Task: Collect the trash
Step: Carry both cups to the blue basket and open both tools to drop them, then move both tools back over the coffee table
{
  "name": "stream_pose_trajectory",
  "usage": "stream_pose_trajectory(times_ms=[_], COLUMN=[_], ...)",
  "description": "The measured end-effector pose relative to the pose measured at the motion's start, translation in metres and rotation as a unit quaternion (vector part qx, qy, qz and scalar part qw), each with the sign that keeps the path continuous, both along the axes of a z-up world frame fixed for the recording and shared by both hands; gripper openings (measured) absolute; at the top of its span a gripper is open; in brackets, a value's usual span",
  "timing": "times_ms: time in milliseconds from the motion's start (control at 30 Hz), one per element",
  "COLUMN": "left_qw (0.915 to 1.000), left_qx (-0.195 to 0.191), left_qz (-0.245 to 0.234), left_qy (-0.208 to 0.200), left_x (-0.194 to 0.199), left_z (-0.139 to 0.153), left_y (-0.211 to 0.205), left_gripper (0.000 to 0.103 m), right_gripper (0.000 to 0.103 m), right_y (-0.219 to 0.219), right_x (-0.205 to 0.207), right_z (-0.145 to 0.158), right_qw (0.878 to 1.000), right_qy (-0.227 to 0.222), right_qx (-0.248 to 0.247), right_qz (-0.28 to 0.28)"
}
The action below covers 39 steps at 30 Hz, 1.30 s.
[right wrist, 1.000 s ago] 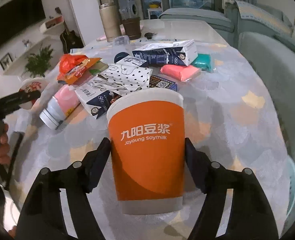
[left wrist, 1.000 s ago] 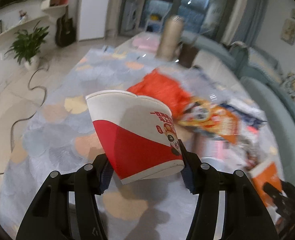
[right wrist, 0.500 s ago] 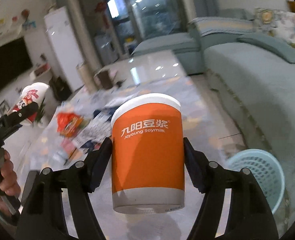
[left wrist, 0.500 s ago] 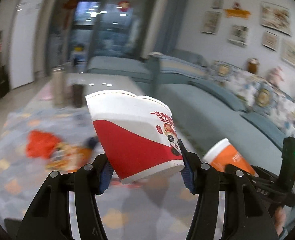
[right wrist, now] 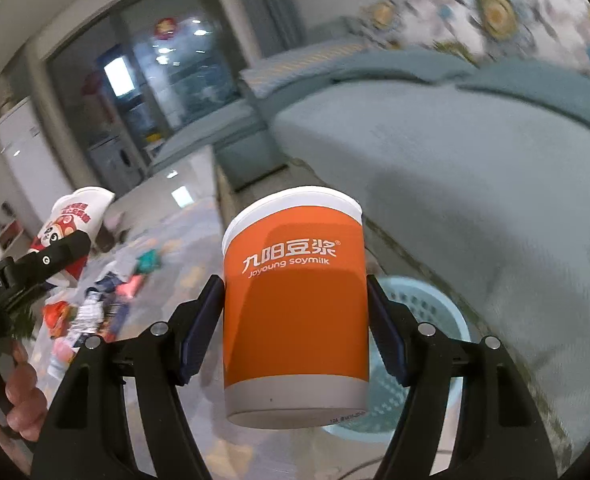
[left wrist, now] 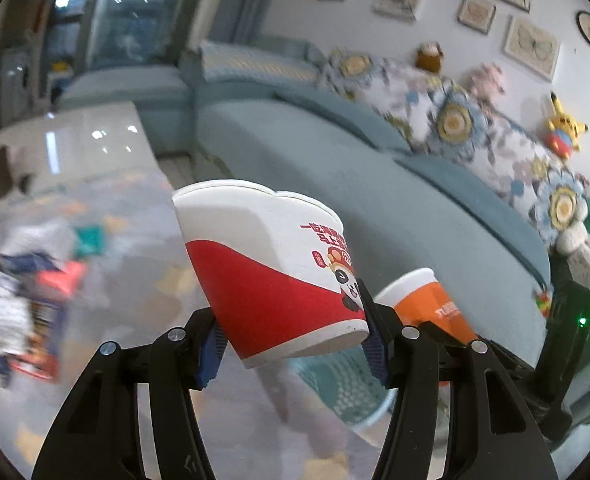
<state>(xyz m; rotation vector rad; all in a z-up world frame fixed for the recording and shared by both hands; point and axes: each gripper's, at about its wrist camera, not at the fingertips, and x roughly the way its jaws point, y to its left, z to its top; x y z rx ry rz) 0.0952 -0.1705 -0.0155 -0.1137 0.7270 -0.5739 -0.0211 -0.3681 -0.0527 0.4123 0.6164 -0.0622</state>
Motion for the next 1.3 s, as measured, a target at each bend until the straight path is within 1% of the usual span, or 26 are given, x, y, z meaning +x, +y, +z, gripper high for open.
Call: stream_pose_trajectory(times_ms=[67, 133, 167, 267, 367, 400, 433, 467, 533, 667, 700, 733, 800, 1000, 1133, 1267, 1300], left_qw=[0.9991, 0.9960, 0.9954, 0.9929, 0.9916, 0.9916, 0.9917, 0.9920, 0.9924, 0.9927, 0.9929, 0.9931, 0.9934, 0.9946, 0.9968, 0.9992, 0.9996], left_qx=[-0.004, -0.003, 0.004, 0.024, 0.039, 0.046, 0.053, 0.055, 0.059, 0.061, 0.062, 0.062, 0.065, 0.057, 0.046, 0.022, 0.014], left_qz=[-0.027, -0.057, -0.059, -0.067, -0.071, -0.070, -0.067, -0.064, -0.062, -0.061, -0.060, -0.060, -0.058, -0.053, -0.042, -0.021, -0.012], left_qy=[0.031, 0.068, 0.075, 0.095, 0.101, 0.099, 0.096, 0.094, 0.089, 0.084, 0.082, 0.080, 0.074, 0.068, 0.050, 0.027, 0.020], left_x=[0.005, 0.009, 0.011, 0.014, 0.015, 0.015, 0.014, 0.014, 0.013, 0.014, 0.014, 0.014, 0.013, 0.011, 0.005, -0.001, -0.003], left_z=[-0.022, -0.046, -0.055, -0.080, -0.092, -0.093, -0.095, -0.094, -0.092, -0.086, -0.085, -0.084, -0.083, -0.076, -0.058, -0.027, -0.017], left_y=[-0.016, -0.031, -0.035, -0.040, -0.044, -0.044, -0.045, -0.044, -0.045, -0.044, -0.045, -0.046, -0.046, -0.040, -0.026, 0.001, 0.012], left_gripper=[0.055, 0.055, 0.055, 0.055, 0.056, 0.060, 0.070, 0.074, 0.076, 0.076, 0.076, 0.076, 0.076, 0.076, 0.076, 0.076, 0.076], right_gripper=[0.066, 0.066, 0.066, 0.067, 0.068, 0.068, 0.070, 0.070, 0.070, 0.070, 0.071, 0.073, 0.074, 0.074, 0.074, 0.074, 0.074], right_y=[-0.007, -0.019, -0.025, -0.043, -0.048, -0.050, -0.052, -0.053, -0.053, -0.049, -0.052, -0.055, -0.055, -0.049, -0.035, -0.011, 0.000], right_x=[0.001, 0.000, 0.001, 0.005, 0.009, 0.009, 0.009, 0.009, 0.008, 0.013, 0.009, 0.006, 0.004, 0.004, 0.005, 0.000, -0.002], right_z=[-0.021, -0.040, -0.048, -0.084, -0.106, -0.113, -0.119, -0.122, -0.125, -0.121, -0.120, -0.120, -0.116, -0.107, -0.083, -0.040, -0.024], right_qw=[1.000, 0.998, 0.998, 0.992, 0.988, 0.986, 0.984, 0.983, 0.983, 0.983, 0.983, 0.983, 0.984, 0.985, 0.991, 0.998, 0.999], right_qy=[0.025, 0.049, 0.059, 0.108, 0.141, 0.151, 0.159, 0.163, 0.167, 0.162, 0.159, 0.155, 0.152, 0.141, 0.117, 0.061, 0.042], right_qx=[-0.003, 0.012, 0.016, 0.034, 0.049, 0.053, 0.054, 0.055, 0.057, 0.062, 0.067, 0.074, 0.077, 0.082, 0.059, 0.036, 0.025], right_qz=[-0.014, -0.026, -0.032, -0.052, -0.048, -0.050, -0.054, -0.058, -0.059, -0.060, -0.059, -0.058, -0.060, -0.052, -0.038, -0.005, 0.009])
